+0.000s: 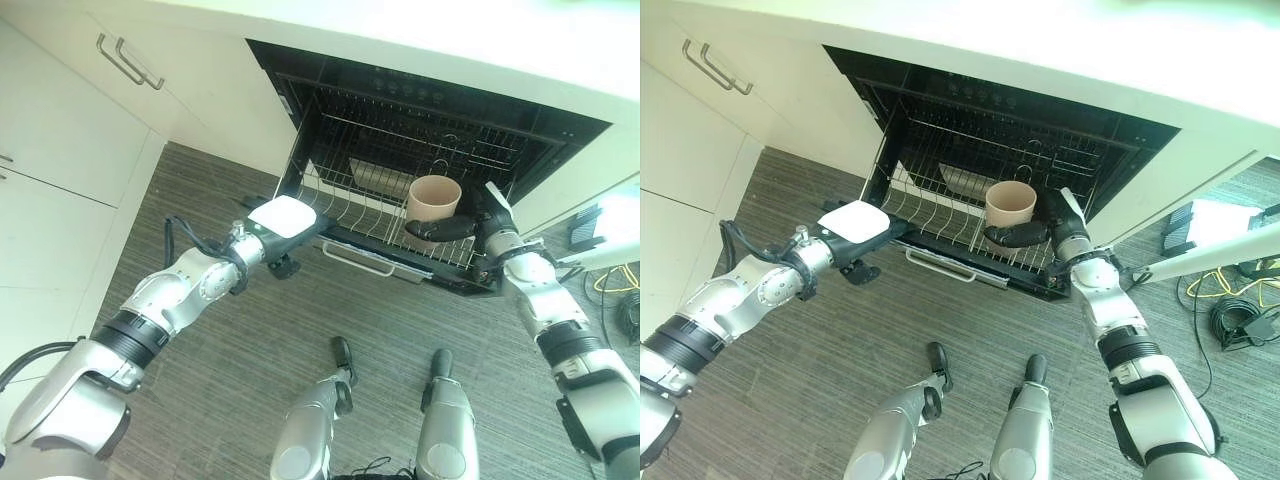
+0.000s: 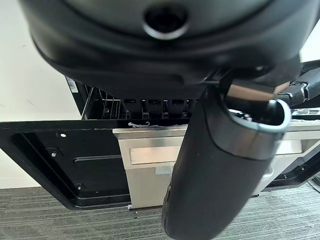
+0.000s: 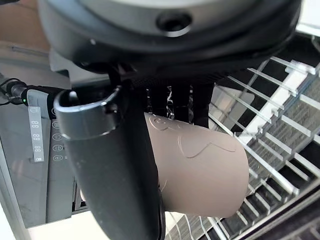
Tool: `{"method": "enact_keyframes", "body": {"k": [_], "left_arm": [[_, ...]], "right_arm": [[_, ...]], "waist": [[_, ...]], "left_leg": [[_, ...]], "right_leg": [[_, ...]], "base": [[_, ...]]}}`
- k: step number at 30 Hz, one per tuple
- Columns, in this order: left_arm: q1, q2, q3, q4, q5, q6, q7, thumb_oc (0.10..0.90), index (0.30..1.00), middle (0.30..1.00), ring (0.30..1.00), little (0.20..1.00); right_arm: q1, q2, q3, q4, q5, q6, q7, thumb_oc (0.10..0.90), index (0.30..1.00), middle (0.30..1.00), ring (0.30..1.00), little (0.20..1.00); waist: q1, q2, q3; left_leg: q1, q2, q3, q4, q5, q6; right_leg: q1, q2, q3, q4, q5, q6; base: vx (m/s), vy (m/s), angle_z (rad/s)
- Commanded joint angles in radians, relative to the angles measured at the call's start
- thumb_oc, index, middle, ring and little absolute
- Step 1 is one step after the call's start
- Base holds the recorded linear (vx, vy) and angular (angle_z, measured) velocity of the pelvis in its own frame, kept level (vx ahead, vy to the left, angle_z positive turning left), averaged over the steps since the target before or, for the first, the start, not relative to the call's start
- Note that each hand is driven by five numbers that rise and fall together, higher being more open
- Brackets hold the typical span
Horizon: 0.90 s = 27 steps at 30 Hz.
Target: Place the dishes in the dishwasher.
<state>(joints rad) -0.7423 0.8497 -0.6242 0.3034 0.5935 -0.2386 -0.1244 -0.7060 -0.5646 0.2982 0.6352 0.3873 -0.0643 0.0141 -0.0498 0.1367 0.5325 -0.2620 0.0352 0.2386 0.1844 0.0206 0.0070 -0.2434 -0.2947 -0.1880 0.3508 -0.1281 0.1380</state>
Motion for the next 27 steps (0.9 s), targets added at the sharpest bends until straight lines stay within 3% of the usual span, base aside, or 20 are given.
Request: {"method": "enact_keyframes", "body": {"k": [1,14,15,16,21,24,27], "left_arm": [[-0.055,0.012,0.089,-0.076,-0.023,0.015,0.035,0.8,0.9,0.9,0.9,0.9],[0.003,0.003,0.122,-0.097,-0.024,0.037,0.055,0.8,0.9,0.9,0.9,0.9],[0.006,0.007,0.126,-0.102,-0.027,0.038,0.052,0.8,0.9,0.9,0.9,0.9],[0.008,0.01,0.127,-0.109,-0.03,0.043,0.048,0.8,0.9,0.9,0.9,0.9],[0.012,0.016,0.135,-0.119,-0.036,0.049,0.04,0.8,0.9,0.9,0.9,0.9],[0.023,0.021,0.145,-0.128,-0.034,0.058,0.035,0.8,0.9,0.9,0.9,0.9],[0.032,0.023,0.152,-0.129,-0.033,0.057,0.036,0.8,0.9,0.9,0.9,0.9]], "right_arm": [[-0.09,-0.053,-0.06,-0.072,0.031,-0.072,-0.014,0.4,0.3,0.3,0.3,0.3],[0.029,-0.009,-0.082,-0.044,-0.022,-0.061,-0.099,0.4,0.3,0.3,0.3,0.3],[0.035,-0.011,-0.086,-0.039,-0.029,-0.063,-0.103,0.433,0.349,0.349,0.349,0.349],[0.04,-0.013,-0.089,-0.036,-0.038,-0.064,-0.106,0.8,0.9,0.9,0.9,0.9],[0.062,-0.022,-0.103,-0.018,-0.037,-0.082,-0.1,0.8,0.9,0.9,0.9,0.9],[0.078,-0.032,-0.112,-0.039,-0.119,-0.118,-0.163,0.8,0.9,0.9,0.9,0.9],[0.09,-0.034,-0.114,-0.064,-0.123,-0.106,-0.183,0.8,0.9,0.9,0.9,0.9]], "waist": [[0.016,0.095,-0.012],[-0.001,0.115,-0.012],[-0.001,0.116,-0.012],[-0.002,0.117,-0.012],[-0.005,0.116,-0.012],[-0.008,0.116,-0.012],[-0.011,0.117,-0.012]], "left_leg": [[-0.034,0.006,-0.084,0.116,-0.149,-0.019],[-0.033,0.01,-0.068,0.116,-0.155,-0.018],[-0.032,0.01,-0.067,0.116,-0.155,-0.018],[-0.031,0.011,-0.067,0.116,-0.156,-0.018],[-0.033,0.013,-0.064,0.116,-0.156,-0.018],[-0.037,0.014,-0.063,0.116,-0.155,-0.016],[-0.037,0.014,-0.063,0.116,-0.157,-0.016]], "right_leg": [[-0.055,0.034,0.021,-0.051,0.021,-0.029],[-0.063,0.029,0.028,-0.051,0.022,-0.024],[-0.063,0.028,0.028,-0.051,0.022,-0.024],[-0.062,0.028,0.028,-0.051,0.022,-0.023],[-0.065,0.027,0.028,-0.051,0.022,-0.023],[-0.071,0.028,0.03,-0.051,0.024,-0.022],[-0.071,0.029,0.031,-0.051,0.023,-0.02]], "base": [[0.01,0.045,-0.09],[0.01,0.031,-0.02],[0.0,0.0,0.0],[0.0,0.0,0.0],[0.0,0.001,-0.02],[0.0,-0.004,-0.05],[0.0,0.001,-0.01]]}}
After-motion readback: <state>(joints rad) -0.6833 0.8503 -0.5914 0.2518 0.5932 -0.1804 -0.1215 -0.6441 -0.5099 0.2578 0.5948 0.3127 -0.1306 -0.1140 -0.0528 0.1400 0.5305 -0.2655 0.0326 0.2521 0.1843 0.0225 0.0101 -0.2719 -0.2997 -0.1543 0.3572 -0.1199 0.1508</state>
